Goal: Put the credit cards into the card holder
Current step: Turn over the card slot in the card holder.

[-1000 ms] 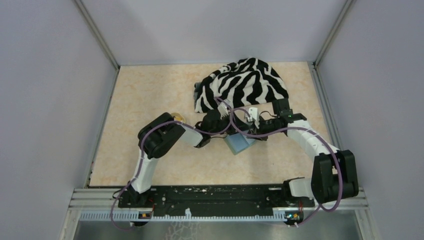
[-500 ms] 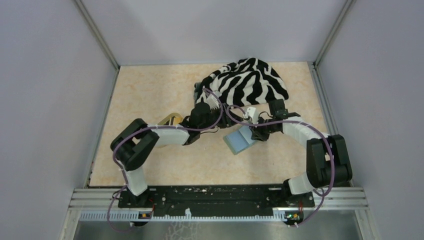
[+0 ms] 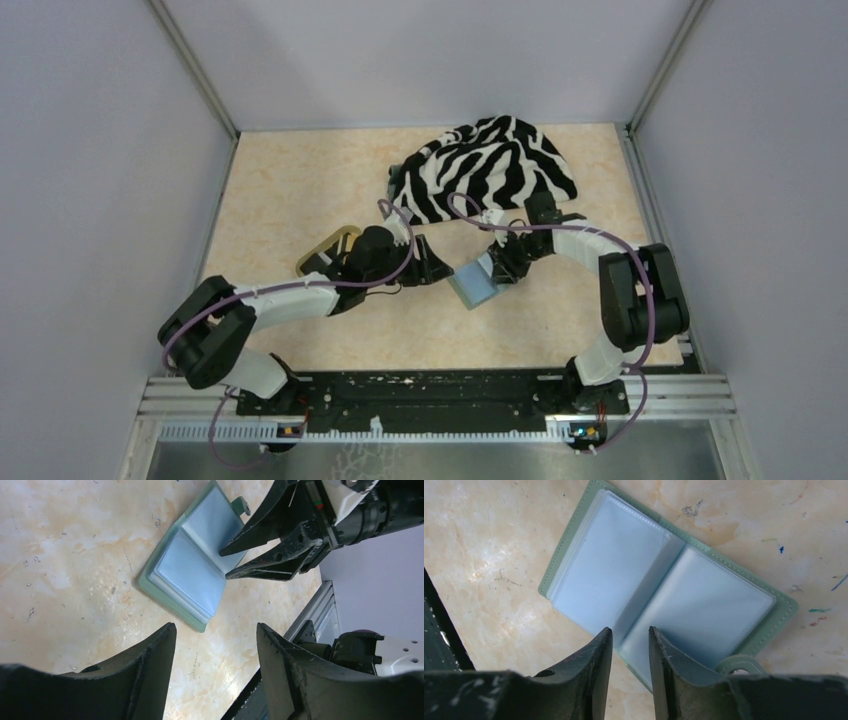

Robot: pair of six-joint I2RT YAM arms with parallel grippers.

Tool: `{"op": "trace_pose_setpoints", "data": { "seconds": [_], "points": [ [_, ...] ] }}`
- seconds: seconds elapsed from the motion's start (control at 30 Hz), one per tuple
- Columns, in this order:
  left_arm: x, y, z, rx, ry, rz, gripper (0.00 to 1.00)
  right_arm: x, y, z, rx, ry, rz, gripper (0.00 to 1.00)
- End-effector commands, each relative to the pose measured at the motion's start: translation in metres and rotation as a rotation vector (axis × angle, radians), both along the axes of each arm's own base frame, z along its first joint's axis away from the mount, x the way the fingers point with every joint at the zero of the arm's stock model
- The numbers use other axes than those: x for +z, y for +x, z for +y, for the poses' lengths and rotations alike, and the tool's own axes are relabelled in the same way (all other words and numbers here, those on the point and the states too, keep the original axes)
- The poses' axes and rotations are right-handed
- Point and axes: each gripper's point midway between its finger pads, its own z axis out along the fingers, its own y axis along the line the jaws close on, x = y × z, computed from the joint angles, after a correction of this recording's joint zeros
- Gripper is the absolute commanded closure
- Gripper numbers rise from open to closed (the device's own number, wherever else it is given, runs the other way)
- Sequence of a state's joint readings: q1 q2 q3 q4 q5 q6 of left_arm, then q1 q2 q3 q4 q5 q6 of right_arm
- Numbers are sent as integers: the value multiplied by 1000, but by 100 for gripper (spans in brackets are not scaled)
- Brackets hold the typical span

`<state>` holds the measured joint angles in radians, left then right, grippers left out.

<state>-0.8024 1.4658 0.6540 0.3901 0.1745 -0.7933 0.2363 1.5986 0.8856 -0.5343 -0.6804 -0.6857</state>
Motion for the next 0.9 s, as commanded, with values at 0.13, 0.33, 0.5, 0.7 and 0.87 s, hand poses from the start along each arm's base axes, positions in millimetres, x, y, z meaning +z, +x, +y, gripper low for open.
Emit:
{"op": "trace_pose_setpoints", "data": {
  "seconds": [0.13, 0.33, 0.5, 0.7, 0.87],
  "points": [
    [-4, -1, -15, -22, -91, 42, 46, 6, 3, 30, -5, 13, 58, 64],
    [-19, 3, -29, 0, -106, 82, 53, -5, 7, 30, -47, -54, 63, 60],
    [-29, 0, -27, 16, -104, 102, 53, -6, 0, 36, -40, -18, 115, 56],
    [-38, -1, -37, 6, -104, 126, 52, -6, -12, 46, -21, 36, 219, 56],
    [-53, 2, -33, 37, -64, 153, 51, -4, -15, 51, -23, 66, 249, 57]
  ]
}}
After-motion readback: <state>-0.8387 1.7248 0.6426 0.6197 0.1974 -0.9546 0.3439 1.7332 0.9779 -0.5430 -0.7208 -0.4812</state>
